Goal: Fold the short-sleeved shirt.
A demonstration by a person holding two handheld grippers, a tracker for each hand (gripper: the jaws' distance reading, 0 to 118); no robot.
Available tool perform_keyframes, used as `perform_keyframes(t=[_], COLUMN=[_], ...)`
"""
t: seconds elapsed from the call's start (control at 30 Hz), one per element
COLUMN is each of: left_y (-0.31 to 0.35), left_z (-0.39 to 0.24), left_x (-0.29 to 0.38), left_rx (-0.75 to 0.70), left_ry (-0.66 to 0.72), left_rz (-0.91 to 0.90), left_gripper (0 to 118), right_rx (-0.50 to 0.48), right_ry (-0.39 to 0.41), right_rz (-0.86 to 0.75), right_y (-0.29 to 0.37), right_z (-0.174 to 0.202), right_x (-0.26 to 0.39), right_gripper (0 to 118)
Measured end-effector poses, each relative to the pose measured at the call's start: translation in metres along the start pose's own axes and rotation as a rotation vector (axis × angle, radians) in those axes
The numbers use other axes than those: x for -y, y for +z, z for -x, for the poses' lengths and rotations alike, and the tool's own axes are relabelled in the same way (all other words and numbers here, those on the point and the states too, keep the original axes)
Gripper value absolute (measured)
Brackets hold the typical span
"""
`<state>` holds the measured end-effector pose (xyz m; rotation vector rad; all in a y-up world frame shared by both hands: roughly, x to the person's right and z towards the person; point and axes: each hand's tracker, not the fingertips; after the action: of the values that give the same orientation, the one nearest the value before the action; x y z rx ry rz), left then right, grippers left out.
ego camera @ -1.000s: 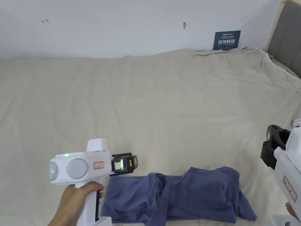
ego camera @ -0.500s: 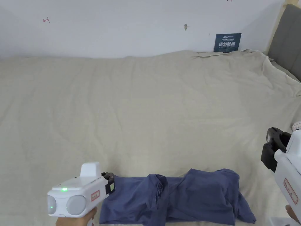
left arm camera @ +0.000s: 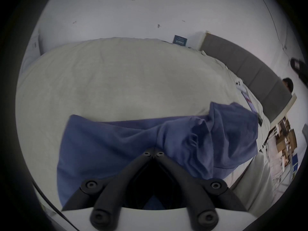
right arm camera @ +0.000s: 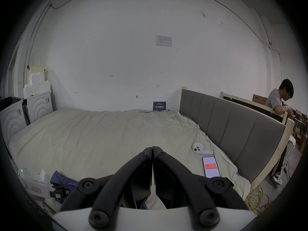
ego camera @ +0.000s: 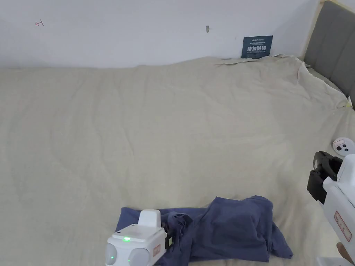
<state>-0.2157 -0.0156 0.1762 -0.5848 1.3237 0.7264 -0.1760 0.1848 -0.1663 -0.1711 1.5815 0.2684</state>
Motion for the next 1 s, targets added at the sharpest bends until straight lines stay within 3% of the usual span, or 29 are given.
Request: perform_keyframes(t=[0.33, 0.63, 1.0], left_y=[-0.006, -0.002, 0.05], left_z=[-0.035, -0.064, -0.016], left_x=[-0.008, -0.018, -0.046], left_rx=[-0.037, 0.043, 0.096], left_ry=[-0.058, -0.069, -0.123], left_rz=[-0.024, -0.055, -0.165], left_gripper=[0, 0, 0], right_rx=[0.031, 0.04, 0.019], right_ry=[-0.004, -0.011, 0.0], right_rz=[0.001, -0.002, -0.016], right_y=[0.002, 0.006, 0.007], right_z=[-0.014, -0.013, -0.003], right_x=[0.001, -0.002, -0.008], right_gripper=[1, 1, 1])
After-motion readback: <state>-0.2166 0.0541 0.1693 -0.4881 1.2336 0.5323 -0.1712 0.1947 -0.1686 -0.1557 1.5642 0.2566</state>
